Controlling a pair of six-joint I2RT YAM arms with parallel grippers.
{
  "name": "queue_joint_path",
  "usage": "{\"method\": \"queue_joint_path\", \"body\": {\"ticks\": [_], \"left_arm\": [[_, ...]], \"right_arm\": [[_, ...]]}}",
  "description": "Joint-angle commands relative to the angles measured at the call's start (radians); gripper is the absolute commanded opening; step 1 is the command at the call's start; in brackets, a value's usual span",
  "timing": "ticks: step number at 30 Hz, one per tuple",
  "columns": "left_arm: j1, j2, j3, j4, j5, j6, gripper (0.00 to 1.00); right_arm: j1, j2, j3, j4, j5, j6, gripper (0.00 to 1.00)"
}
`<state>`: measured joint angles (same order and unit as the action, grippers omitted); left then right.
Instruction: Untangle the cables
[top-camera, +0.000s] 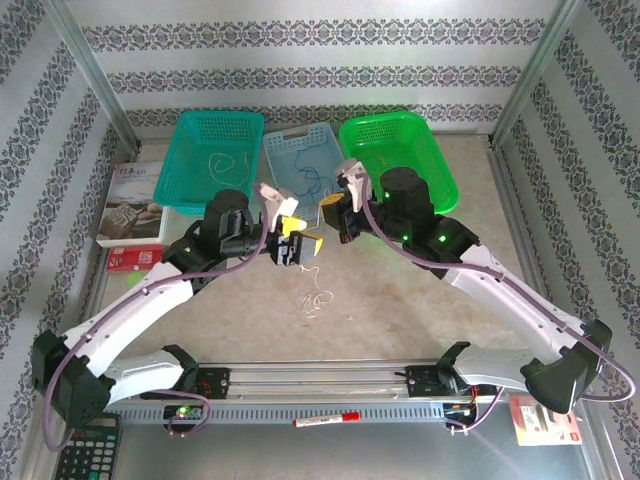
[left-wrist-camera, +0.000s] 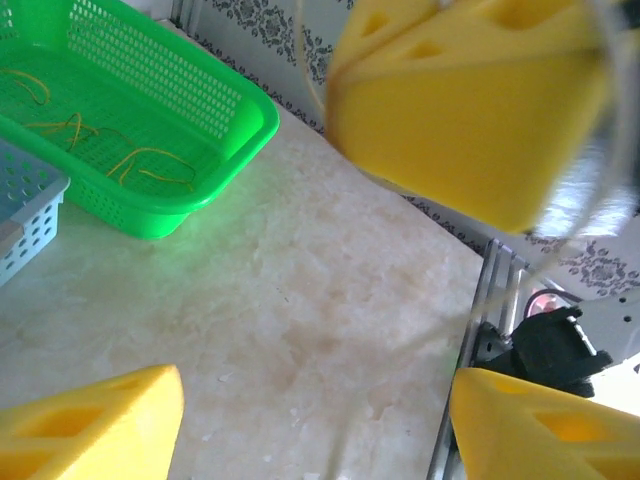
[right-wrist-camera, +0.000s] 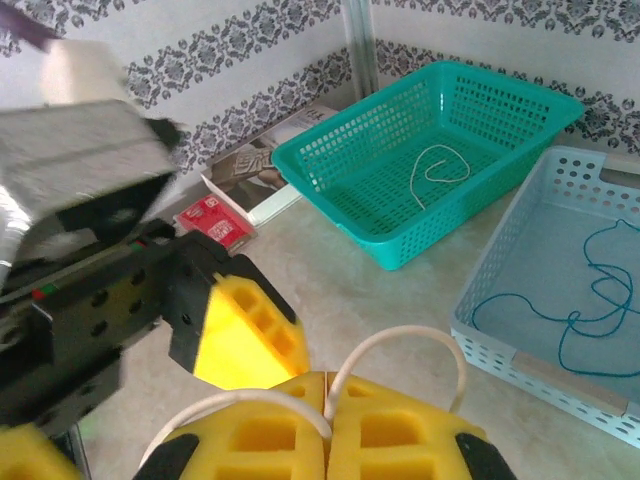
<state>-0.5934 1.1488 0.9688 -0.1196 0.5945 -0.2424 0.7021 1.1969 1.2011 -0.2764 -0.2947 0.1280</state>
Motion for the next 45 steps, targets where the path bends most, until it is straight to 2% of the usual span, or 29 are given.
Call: {"method": "queue_joint_path", "body": {"ticks": [1,4,5,7,9,12,17,21,27,34,41,43,45], "left_arm": [[0.009,0.017,0.032,0.088,0.011,0.013,0.47],[0.009,0.045,0.044,0.133,0.030,-0.012,0.17],[0.009,0.053,0.054,0.139,0.032,-0.022,0.00],[0.010,0.058,0.067,0.162,0.027,-0.044,0.00],[0.010,0.052,0.089,0.189,-0.006,-0.082,0.00],[0.010,0.049,0.159,0.194,-0.042,-0.136,0.00],[0.010,0.076,0.287,0.166,-0.029,-0.189,0.00],[0.010,0.100,0.355,0.163,-0.045,-0.220,0.00],[0.010,0.137,0.444,0.166,-0.063,-0.248,0.00],[0.010,0.186,0.493,0.215,-0.049,-0.300,0.00],[0.010,0.219,0.523,0.279,-0.033,-0.370,0.00],[0.010,0.219,0.532,0.285,-0.033,-0.384,0.00],[0.010,0.219,0.544,0.294,-0.039,-0.396,0.00]], "right_arm": [[0.014,-0.004,0.038,-0.010,0.015,-0.018,0.00],[0.013,-0.018,0.033,-0.008,0.016,-0.015,0.00],[0.011,-0.026,0.026,-0.007,0.016,-0.011,0.06],[-0.004,-0.049,0.004,0.001,0.020,0.001,0.31],[-0.032,-0.088,-0.048,0.023,0.026,0.026,0.50],[-0.092,-0.161,-0.167,0.083,0.009,0.096,0.64],[-0.128,-0.255,-0.379,0.155,0.013,0.172,0.74],[-0.128,-0.286,-0.550,0.285,-0.002,0.237,0.77],[-0.085,-0.257,-0.698,0.492,-0.032,0.268,0.79],[-0.012,-0.230,-0.659,0.543,0.041,0.223,0.80],[0.004,-0.059,-0.583,0.666,0.190,0.194,0.81],[0.006,0.010,-0.570,0.718,0.204,0.191,0.78],[0.007,0.089,-0.557,0.764,0.206,0.196,0.62]]}}
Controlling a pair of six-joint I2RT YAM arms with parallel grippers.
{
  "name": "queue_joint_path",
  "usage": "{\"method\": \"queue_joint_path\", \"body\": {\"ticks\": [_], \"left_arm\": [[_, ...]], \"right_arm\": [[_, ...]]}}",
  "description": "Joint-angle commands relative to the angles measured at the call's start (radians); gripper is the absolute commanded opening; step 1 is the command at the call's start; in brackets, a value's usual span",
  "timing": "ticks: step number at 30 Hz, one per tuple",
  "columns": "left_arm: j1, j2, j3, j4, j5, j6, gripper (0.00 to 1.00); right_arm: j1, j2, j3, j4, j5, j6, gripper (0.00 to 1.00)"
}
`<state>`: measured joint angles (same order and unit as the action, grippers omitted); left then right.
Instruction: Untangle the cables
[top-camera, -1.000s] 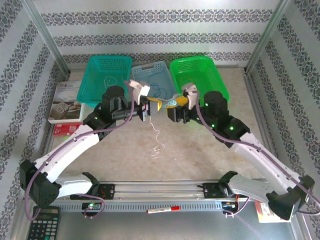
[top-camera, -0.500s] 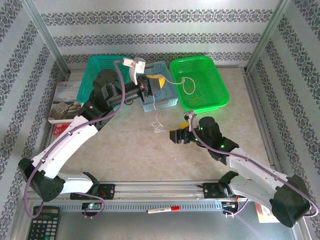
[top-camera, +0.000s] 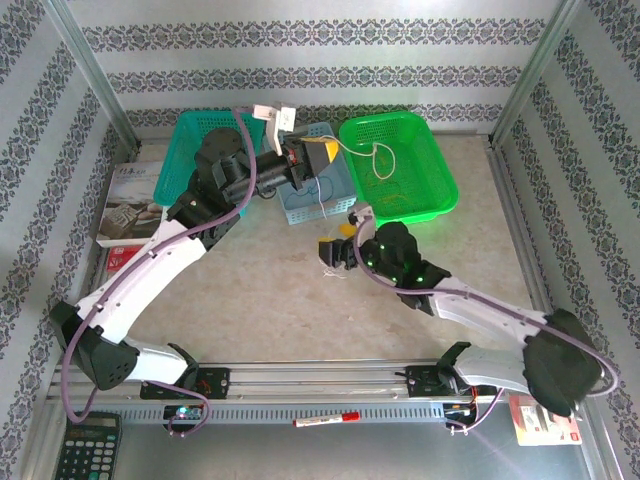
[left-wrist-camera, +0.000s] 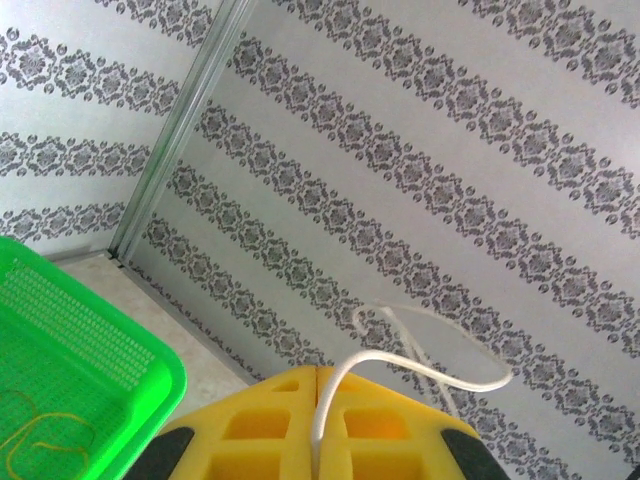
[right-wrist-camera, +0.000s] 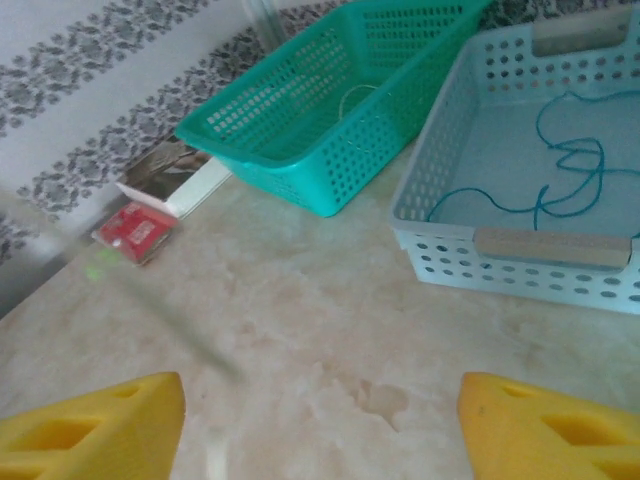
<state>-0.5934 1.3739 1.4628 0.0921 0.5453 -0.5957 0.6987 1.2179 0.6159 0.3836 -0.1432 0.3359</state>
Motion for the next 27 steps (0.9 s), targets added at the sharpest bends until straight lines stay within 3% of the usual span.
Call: {"method": "queue_joint_path", "body": {"ticks": [1,4,7,15,20,24,27], "left_arm": [[0.010,-0.005,0.059,0.077,0.004,-0.044,0.00],[0.014,-0.002,0.117,0.030,-0.030,-0.014,0.00],[0.045,0.020,0.215,-0.033,-0.048,0.018,0.00],[0.241,0.128,0.460,-0.049,-0.004,-0.070,0.00],[0.342,0.188,0.552,-0.115,0.001,-0.034,0.00],[0.425,0.219,0.555,-0.154,-0.012,0.012,0.00],[0.484,0.241,0.541,-0.168,-0.020,0.048,0.00]], "right_arm": [[0.011,0.101,0.024,0.130,0.057,-0.004,0.52],[0.012,0.167,-0.009,0.190,0.064,0.021,0.24],[0.014,0.197,-0.066,0.243,0.086,0.056,0.15],[0.023,0.225,-0.189,0.307,0.126,0.114,0.15],[0.027,0.210,-0.227,0.313,0.136,0.130,0.16],[0.025,0.164,-0.229,0.278,0.121,0.130,0.26],[0.027,0.117,-0.220,0.226,0.100,0.130,0.40]]}}
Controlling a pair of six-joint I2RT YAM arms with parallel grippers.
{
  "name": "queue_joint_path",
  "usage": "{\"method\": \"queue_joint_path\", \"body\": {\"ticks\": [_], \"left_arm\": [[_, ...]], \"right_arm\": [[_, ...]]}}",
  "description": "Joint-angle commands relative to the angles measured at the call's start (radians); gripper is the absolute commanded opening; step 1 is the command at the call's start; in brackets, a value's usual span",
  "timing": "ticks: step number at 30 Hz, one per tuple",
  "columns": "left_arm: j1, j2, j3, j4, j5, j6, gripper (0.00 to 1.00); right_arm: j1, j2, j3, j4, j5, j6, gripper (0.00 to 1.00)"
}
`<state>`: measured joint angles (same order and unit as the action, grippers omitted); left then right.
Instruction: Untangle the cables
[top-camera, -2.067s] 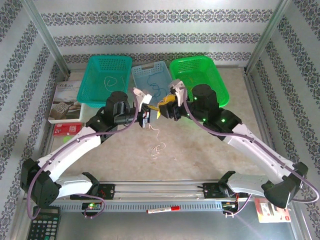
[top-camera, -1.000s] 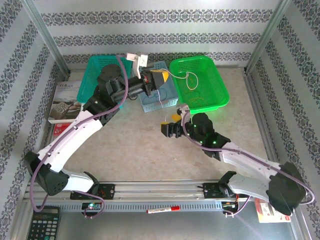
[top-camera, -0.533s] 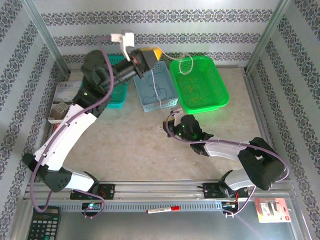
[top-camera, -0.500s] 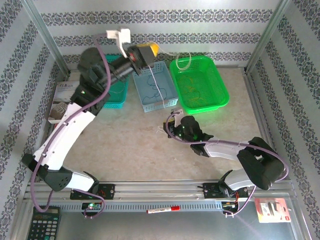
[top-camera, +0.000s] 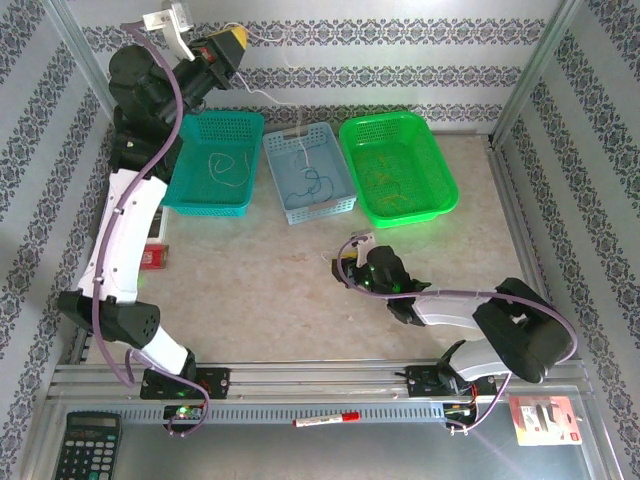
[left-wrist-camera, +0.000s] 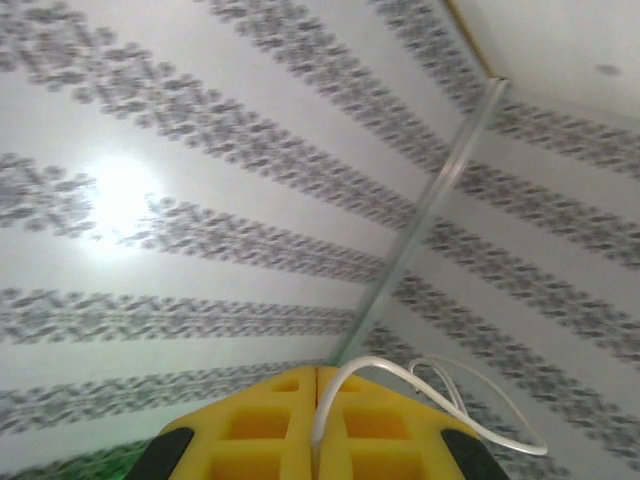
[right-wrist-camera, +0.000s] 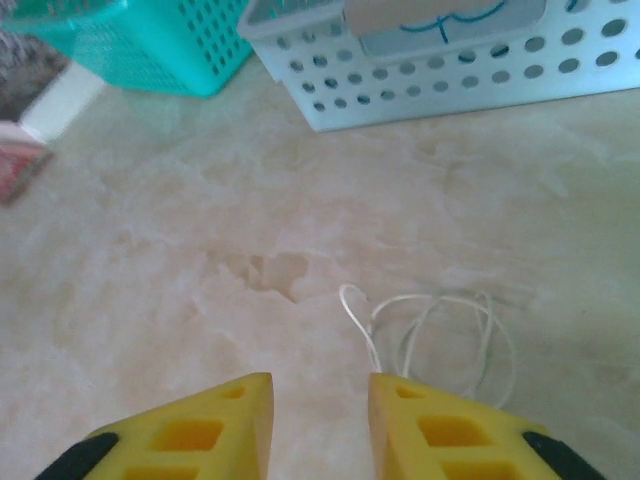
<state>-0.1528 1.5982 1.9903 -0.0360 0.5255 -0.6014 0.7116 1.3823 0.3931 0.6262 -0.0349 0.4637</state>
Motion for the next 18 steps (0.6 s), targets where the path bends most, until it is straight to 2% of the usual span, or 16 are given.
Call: {"method": "queue_joint_path", "body": {"ticks": [1,4,7,18], "left_arm": [[0.061,0.024,0.009,-0.047,-0.006,0.070,0.00],[0.109,0.051,-0.009,-0.052,-0.023,0.099,0.00],[0.146,0.081,-0.022,-0.056,-0.040,0.128,0.00],[0.247,0.209,-0.116,-0.069,-0.118,0.246,0.00]], "right_arm": [[0.013,-0.067,0.009,-0.038,-0.015,0.002,0.45],[0.011,-0.127,0.022,-0.108,-0.022,0.000,0.54],[0.005,-0.189,0.035,-0.173,-0.026,-0.002,0.59],[-0.094,-0.313,0.085,-0.410,-0.088,-0.004,0.63]]}}
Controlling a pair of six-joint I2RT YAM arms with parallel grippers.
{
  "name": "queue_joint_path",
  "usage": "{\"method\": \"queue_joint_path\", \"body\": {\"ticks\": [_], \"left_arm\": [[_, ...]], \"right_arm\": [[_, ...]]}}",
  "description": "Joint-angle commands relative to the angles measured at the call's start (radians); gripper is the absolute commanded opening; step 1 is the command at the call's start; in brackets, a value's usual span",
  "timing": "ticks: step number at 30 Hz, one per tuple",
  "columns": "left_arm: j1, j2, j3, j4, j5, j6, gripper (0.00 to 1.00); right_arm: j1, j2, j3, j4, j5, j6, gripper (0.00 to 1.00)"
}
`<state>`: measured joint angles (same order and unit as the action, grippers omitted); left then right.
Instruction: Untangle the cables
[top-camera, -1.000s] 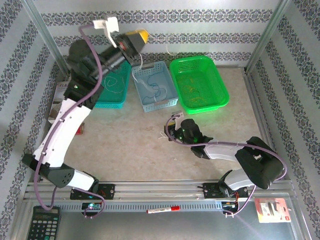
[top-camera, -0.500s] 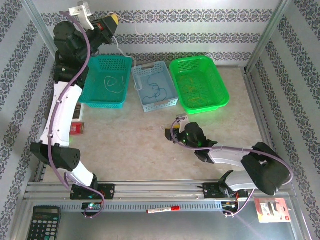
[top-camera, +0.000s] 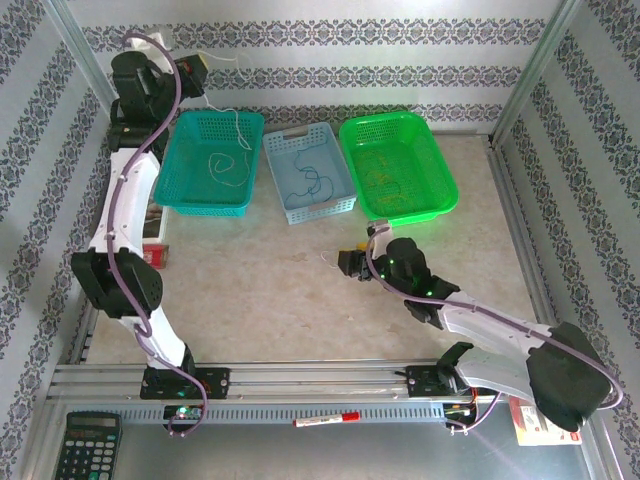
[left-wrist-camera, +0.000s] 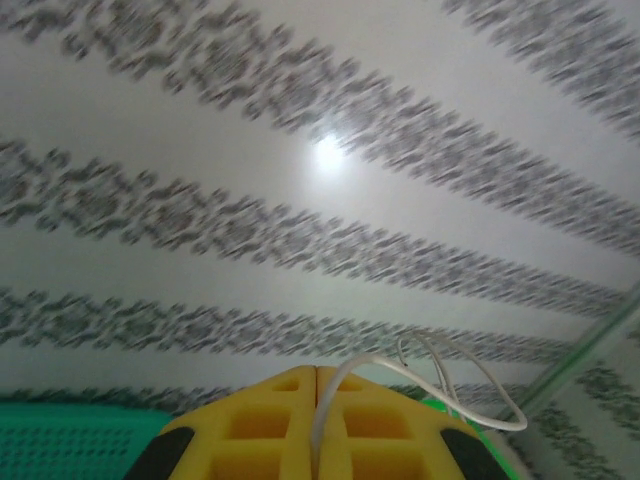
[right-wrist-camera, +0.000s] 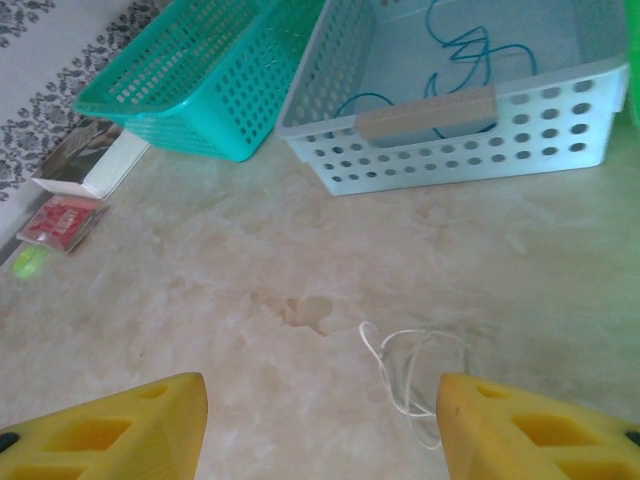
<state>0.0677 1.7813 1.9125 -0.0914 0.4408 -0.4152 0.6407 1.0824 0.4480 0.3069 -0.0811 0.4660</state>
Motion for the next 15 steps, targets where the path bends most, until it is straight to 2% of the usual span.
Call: {"method": "queue_joint_path", "body": {"ticks": [1,7,8,10,11,12,13,15], "left_arm": [[0.033,0.035,-0.060,-0.009,-0.044,0.068,0.00],[0.065,0.085,-0.162,-0.033,-0.054,0.112,0.02],[0.068,0.093,-0.171,-0.049,-0.039,0.119,0.15],[0.071,0.099,-0.187,-0.091,-0.004,0.134,0.59],[0.070,0.098,-0.191,-0.106,0.013,0.137,0.73],[0.071,0.095,-0.193,-0.122,0.034,0.135,0.91],[0.070,0.092,-0.190,-0.142,0.062,0.136,1.00],[0.071,0.081,-0.178,-0.183,0.116,0.131,1.00]], "right_arm": [[-0.031,-0.009,0.034,-0.110,-0.050,-0.006,0.63],[-0.066,0.100,0.066,-0.147,-0.117,-0.015,0.63],[-0.065,0.125,0.074,-0.142,-0.126,-0.019,0.63],[-0.065,0.184,0.095,-0.133,-0.137,-0.028,0.63],[-0.065,0.209,0.105,-0.131,-0.141,-0.033,0.63],[-0.066,0.237,0.118,-0.131,-0.145,-0.038,0.62],[-0.065,0.262,0.132,-0.132,-0.148,-0.043,0.62],[-0.065,0.302,0.147,-0.131,-0.140,-0.053,0.62]]}}
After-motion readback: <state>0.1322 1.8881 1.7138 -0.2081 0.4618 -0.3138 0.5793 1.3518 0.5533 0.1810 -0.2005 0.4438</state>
